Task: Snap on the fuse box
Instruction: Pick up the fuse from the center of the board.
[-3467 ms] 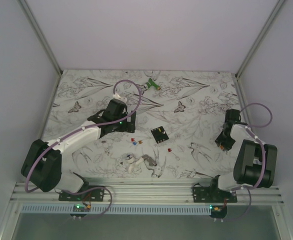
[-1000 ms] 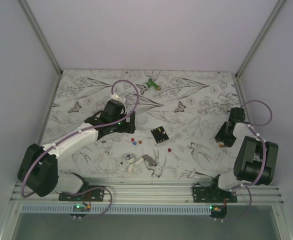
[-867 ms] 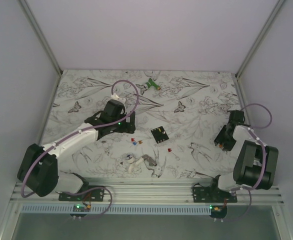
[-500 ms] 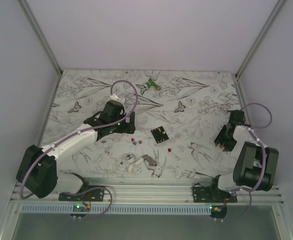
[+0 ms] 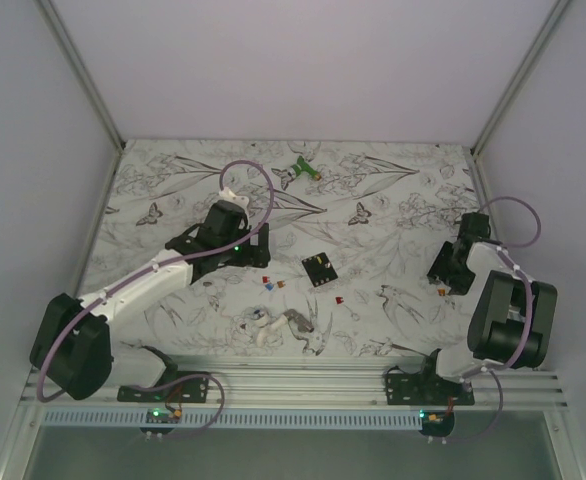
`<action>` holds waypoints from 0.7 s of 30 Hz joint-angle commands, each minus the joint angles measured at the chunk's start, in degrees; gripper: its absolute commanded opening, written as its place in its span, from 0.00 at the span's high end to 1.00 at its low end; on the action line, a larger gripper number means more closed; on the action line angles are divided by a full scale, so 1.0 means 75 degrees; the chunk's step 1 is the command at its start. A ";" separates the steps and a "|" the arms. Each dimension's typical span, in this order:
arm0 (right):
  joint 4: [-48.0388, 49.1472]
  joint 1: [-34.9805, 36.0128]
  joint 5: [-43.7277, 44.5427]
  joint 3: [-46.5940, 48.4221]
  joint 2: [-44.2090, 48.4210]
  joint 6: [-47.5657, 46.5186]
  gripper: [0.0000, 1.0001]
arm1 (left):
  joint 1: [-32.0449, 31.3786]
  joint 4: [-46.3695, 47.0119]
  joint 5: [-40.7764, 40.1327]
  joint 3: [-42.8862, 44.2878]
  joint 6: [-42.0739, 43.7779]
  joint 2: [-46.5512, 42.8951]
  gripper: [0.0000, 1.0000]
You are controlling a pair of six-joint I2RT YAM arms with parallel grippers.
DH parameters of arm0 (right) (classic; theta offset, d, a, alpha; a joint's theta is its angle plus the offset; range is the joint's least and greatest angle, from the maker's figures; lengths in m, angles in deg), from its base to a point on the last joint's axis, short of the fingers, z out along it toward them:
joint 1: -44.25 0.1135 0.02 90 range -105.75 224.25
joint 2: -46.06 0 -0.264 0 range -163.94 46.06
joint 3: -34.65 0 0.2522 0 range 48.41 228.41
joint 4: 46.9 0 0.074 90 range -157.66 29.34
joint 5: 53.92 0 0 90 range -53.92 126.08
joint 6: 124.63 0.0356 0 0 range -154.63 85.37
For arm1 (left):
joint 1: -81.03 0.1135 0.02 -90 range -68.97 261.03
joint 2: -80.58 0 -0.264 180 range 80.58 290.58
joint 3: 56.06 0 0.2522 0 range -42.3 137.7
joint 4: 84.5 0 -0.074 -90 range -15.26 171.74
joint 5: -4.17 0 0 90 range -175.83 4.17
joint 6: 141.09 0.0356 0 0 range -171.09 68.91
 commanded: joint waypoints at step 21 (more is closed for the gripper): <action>-0.0172 0.0381 0.0291 -0.0136 -0.0032 0.0376 0.52 | 0.0059 0.0082 0.0117 -0.0139 -0.0048 -0.0194 0.03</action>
